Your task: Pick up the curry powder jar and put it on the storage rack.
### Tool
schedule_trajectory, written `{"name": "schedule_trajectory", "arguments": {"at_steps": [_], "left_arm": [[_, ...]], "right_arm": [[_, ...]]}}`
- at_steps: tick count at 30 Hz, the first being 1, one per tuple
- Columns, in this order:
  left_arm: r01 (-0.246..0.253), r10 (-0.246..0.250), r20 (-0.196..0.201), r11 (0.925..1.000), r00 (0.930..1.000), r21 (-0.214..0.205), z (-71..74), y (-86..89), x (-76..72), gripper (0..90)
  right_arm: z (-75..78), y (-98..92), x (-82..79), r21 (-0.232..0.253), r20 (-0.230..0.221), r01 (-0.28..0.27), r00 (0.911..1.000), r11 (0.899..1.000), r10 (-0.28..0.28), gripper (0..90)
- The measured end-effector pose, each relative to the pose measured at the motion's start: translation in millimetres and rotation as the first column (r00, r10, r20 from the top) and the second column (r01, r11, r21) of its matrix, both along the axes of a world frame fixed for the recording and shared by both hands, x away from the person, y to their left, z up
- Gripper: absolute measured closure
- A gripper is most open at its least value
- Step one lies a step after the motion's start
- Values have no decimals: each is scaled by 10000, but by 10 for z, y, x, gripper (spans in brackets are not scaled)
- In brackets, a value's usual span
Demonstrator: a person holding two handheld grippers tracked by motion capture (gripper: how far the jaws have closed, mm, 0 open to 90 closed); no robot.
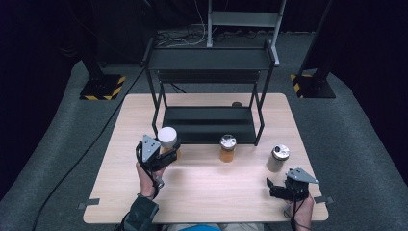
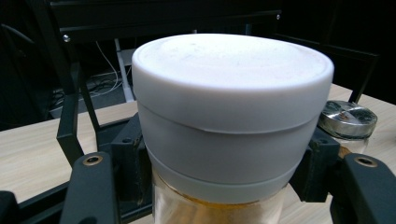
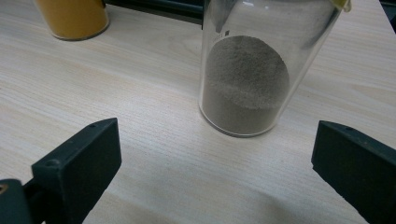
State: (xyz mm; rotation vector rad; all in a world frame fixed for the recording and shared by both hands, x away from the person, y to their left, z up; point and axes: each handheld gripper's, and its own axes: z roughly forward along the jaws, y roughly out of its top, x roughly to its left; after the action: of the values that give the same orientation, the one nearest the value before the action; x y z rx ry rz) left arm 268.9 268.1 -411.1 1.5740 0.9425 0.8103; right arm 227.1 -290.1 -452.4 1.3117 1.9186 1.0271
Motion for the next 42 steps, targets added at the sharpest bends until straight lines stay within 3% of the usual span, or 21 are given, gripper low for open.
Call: {"name": "schedule_trajectory", "arguments": {"at_steps": [42], "left_arm": [[-43,44,-87,10000,10000,53,53,-70,313,346]], "right_arm": [[2,5,4,-41,-12,-11,10000,10000,11,7]]}}
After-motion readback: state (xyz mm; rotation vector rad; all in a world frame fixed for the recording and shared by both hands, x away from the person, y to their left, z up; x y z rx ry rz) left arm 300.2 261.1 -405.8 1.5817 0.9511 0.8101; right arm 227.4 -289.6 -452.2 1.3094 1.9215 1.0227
